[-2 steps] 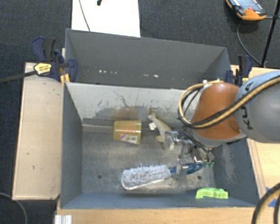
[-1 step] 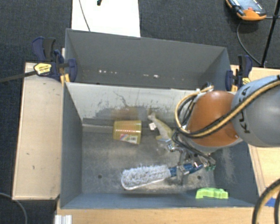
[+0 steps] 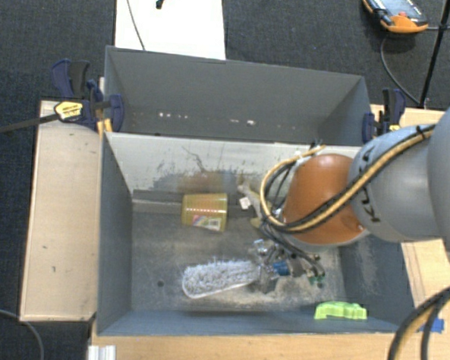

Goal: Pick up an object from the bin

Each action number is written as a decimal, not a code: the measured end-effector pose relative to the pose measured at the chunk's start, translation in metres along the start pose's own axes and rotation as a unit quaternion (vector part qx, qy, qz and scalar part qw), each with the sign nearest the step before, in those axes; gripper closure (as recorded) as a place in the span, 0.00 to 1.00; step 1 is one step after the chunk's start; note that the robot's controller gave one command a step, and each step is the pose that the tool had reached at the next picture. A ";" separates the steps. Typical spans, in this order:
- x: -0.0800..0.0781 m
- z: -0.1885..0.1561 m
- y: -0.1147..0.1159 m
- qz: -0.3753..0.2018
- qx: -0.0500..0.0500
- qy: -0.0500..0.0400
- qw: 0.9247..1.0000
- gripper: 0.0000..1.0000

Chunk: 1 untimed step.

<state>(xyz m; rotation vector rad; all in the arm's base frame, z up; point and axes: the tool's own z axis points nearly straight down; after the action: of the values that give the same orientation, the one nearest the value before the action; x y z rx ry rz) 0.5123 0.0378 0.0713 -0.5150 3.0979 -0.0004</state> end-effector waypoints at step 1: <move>0.000 0.000 0.000 0.000 0.000 0.000 1.000 1.00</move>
Offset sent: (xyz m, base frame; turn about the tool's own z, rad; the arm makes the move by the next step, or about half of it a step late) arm 0.0001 0.0001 0.0391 0.0000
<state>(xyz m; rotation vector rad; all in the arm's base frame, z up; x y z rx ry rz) 0.5123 0.0378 0.0713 -0.5159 3.0978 -0.0003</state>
